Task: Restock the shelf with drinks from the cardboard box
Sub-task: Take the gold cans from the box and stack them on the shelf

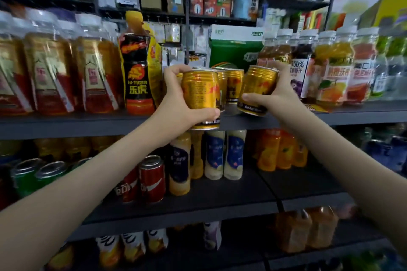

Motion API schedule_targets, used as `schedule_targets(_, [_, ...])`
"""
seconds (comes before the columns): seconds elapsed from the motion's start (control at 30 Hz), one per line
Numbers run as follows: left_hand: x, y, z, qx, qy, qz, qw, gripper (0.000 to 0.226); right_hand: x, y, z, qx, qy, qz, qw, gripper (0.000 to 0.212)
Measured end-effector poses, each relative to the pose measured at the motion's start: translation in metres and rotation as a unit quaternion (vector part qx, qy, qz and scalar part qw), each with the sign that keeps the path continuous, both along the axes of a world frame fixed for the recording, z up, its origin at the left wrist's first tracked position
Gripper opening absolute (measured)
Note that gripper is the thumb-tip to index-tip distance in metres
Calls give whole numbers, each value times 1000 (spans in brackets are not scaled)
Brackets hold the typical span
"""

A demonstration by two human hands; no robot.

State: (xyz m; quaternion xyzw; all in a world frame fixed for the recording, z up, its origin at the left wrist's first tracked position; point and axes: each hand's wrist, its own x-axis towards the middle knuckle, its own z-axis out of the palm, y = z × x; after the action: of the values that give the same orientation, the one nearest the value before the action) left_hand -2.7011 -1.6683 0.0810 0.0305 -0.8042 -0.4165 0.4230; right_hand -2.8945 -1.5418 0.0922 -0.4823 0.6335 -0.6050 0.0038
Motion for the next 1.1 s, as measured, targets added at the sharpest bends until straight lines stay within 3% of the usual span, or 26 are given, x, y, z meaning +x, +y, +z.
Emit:
schedule_targets(0.4, [-58, 38, 10, 7, 104, 195, 975, 94, -73, -42, 16, 144, 105, 196, 964, 107])
schedule_targets(0.5, [-66, 50, 19, -6, 114, 222, 968, 93, -79, -46, 19, 176, 149, 197, 953, 116])
schedule_targets(0.57, [-72, 55, 29, -15, 109, 223, 969, 91, -84, -45, 23, 204, 224, 137, 943, 122])
schedule_targets(0.63, [-79, 59, 40, -34, 102, 213, 971, 90, -86, -33, 34, 167, 250, 106, 948, 123])
schedule_targets(0.73, [-94, 64, 59, -66, 65, 172, 981, 90, -86, 0, 57, 83, 175, 251, 948, 118])
schedule_targets(0.83, [-117, 73, 71, -88, 19, 125, 988, 89, -82, 23, 67, 77, 138, 349, 924, 112])
schedule_targets(1.0, [-141, 75, 87, -118, -45, 73, 989, 81, -82, 27, 66, 11, 157, 271, 950, 101])
schedule_targets(1.1, [-140, 61, 93, -283, -150, 112, 941, 79, -97, 26, 58, -4, 160, 213, 964, 92])
